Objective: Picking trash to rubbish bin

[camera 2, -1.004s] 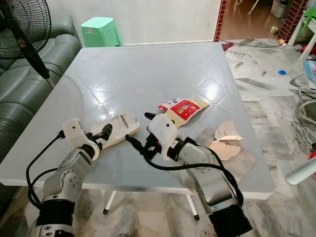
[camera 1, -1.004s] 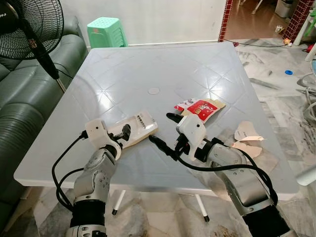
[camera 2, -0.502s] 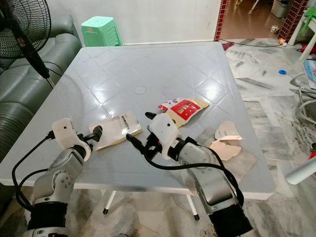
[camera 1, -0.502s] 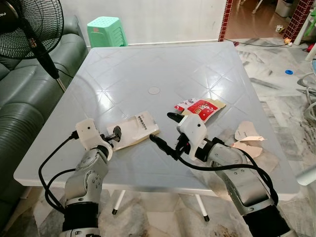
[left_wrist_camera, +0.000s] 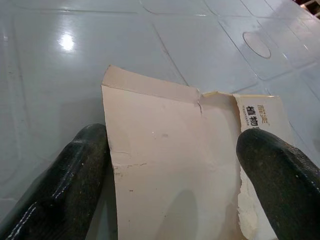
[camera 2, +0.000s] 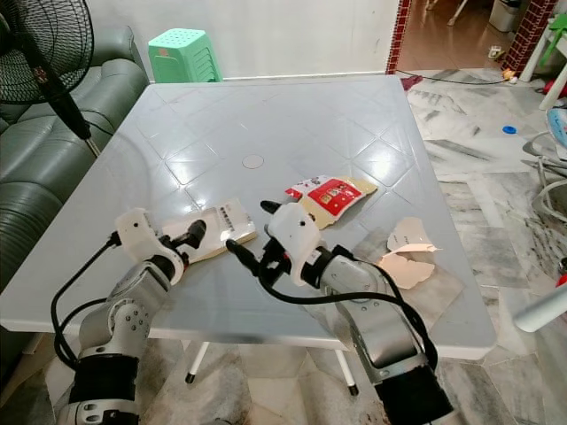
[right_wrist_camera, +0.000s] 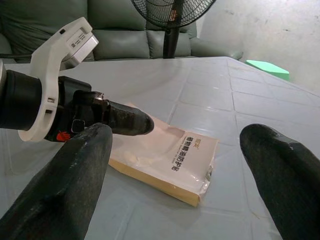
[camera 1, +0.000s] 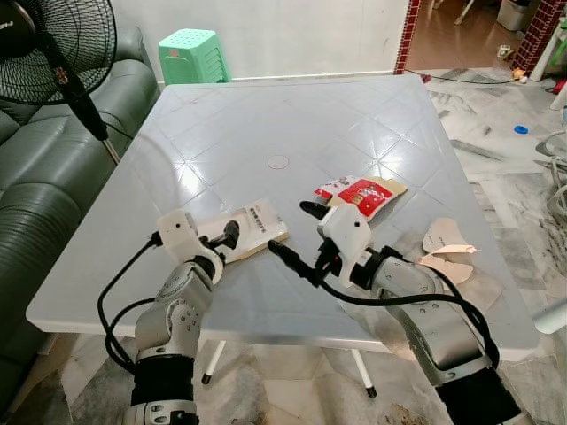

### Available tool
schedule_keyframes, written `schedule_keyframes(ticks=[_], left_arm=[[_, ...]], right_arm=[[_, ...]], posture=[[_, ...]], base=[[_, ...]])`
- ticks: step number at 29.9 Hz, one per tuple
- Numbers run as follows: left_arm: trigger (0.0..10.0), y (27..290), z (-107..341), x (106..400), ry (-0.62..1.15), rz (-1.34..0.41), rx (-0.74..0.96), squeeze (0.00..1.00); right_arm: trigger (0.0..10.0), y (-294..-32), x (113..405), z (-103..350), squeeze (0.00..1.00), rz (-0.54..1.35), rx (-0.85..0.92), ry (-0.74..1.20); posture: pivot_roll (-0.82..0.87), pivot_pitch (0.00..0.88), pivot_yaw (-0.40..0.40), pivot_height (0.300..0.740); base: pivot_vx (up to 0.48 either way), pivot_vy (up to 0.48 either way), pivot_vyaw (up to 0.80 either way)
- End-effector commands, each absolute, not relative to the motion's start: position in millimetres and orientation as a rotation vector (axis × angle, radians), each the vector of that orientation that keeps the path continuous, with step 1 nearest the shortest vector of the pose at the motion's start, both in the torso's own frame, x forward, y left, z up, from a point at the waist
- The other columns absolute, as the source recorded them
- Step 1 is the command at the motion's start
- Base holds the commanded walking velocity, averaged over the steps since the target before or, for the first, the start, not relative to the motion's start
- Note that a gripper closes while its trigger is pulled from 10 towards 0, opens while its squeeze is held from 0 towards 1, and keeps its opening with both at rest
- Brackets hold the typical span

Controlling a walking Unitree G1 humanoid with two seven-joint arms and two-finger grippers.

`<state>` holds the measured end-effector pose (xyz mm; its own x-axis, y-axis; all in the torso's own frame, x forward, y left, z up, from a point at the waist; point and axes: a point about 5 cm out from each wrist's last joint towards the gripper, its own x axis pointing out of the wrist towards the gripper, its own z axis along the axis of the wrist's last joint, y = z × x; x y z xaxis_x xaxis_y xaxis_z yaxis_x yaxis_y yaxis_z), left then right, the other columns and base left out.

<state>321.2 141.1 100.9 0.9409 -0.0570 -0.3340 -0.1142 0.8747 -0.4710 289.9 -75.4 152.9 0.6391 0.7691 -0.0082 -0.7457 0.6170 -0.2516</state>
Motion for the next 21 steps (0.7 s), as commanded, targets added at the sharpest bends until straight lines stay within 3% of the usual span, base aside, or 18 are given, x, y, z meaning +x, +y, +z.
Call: schedule_keyframes(ticks=[1,2,3,4,21], left_arm=[[4.0,138.4,93.5,320.7,0.389,0.024,-0.509,0.00],[2.6,137.8,91.1,320.1,0.400,0.026,-0.517,0.00],[2.6,137.8,91.1,320.1,0.400,0.026,-0.517,0.00],[0.0,137.4,90.0,319.6,0.403,0.024,-0.522,0.00],[0.0,143.6,91.7,319.1,0.344,0.055,-0.552,0.00]], right_arm=[[10.0,-75.7,291.8,156.9,0.13,0.862,-0.252,-0.120],[10.0,-75.3,291.8,157.0,0.13,0.862,-0.251,-0.121],[10.0,-75.3,291.8,157.0,0.13,0.862,-0.251,-0.121],[10.0,-75.1,291.4,157.0,0.13,0.863,-0.250,-0.121],[10.0,-75.8,291.8,156.9,0.13,0.861,-0.251,-0.120]], posture=[[-0.04,0.049,0.064,0.740],[-0.04,0.049,0.064,0.740],[-0.04,0.049,0.064,0.740],[-0.04,0.051,0.064,0.740],[-0.04,0.053,0.061,0.740]], base=[[0.000,0.000,0.00],[0.000,0.000,0.00],[0.000,0.000,0.00],[0.000,0.000,0.00],[0.000,0.000,0.00]])
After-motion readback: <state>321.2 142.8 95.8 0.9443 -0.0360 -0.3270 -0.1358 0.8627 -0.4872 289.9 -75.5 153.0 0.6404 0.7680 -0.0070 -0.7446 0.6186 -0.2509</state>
